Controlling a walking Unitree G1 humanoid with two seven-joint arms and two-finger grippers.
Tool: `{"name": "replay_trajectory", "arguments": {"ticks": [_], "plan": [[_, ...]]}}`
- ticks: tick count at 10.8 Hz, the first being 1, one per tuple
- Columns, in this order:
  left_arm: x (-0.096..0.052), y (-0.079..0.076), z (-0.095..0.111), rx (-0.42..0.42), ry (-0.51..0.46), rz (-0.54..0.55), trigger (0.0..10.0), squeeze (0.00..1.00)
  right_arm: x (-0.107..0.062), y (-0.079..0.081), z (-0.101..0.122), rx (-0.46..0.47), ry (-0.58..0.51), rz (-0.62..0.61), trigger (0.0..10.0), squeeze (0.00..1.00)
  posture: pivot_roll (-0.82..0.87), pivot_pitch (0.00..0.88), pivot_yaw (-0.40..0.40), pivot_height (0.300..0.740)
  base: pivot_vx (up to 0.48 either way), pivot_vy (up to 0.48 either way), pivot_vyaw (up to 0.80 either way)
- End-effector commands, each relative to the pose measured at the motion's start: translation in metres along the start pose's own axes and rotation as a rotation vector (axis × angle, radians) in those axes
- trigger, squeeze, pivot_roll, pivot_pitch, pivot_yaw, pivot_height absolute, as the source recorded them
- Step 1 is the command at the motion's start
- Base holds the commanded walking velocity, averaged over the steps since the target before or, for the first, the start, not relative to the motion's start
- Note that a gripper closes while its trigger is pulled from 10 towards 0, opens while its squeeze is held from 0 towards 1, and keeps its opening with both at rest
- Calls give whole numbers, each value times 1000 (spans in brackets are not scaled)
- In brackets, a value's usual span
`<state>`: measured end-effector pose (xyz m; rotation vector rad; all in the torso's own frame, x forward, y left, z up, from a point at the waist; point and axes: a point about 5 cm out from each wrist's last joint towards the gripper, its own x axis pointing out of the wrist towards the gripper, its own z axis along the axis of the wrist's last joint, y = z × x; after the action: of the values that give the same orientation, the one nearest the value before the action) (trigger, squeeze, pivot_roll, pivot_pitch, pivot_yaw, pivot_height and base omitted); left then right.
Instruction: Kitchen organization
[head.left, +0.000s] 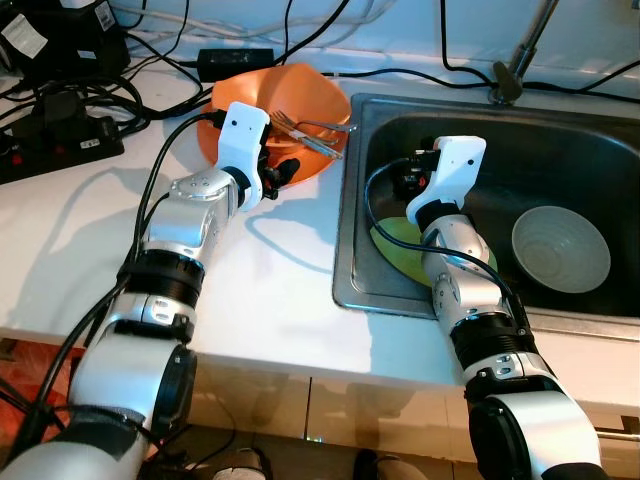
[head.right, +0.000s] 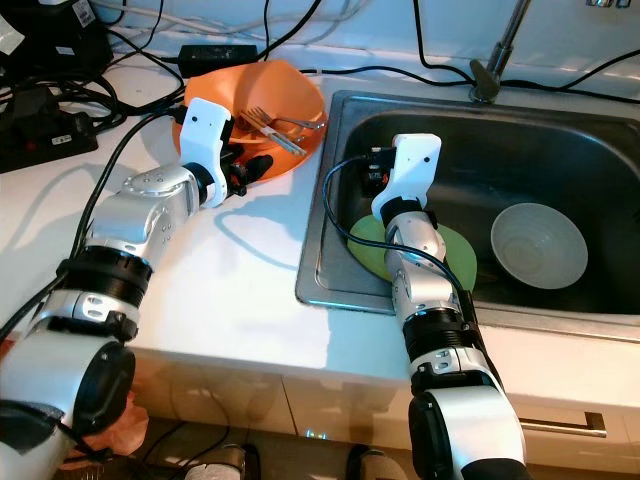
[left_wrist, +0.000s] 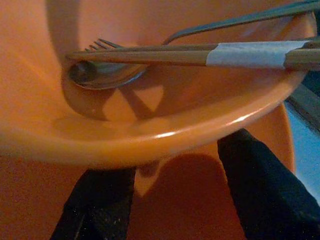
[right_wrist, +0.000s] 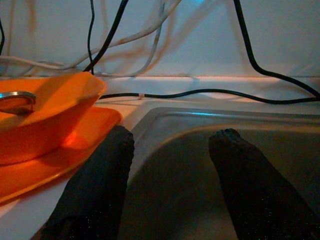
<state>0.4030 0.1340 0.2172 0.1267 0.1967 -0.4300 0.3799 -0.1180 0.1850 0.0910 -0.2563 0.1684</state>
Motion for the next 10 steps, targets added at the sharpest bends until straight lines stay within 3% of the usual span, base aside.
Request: {"name": "replay_trajectory", "arguments": {"ticks": [1, 3, 6, 10], "plan": [[1, 0, -14, 8, 86, -19, 10000, 0, -5, -3, -8, 11, 24, -19, 10000, 0, 114, 129, 18, 740, 0, 0, 0], [-4, 5, -31, -30, 168, -28, 10000, 0, -5, -4, -8, 11, 24, -20, 10000, 0, 123, 133, 21, 740, 0, 0, 0], [-26, 8, -51, -43, 246, -40, 10000, 0, -7, -2, -11, 13, 34, -10, 10000, 0, 147, 135, 19, 740, 0, 0, 0], [-64, 3, -39, -9, 234, -47, 10000, 0, -7, 2, -13, 19, 41, 5, 10000, 0, 179, 126, 21, 740, 0, 0, 0]]}}
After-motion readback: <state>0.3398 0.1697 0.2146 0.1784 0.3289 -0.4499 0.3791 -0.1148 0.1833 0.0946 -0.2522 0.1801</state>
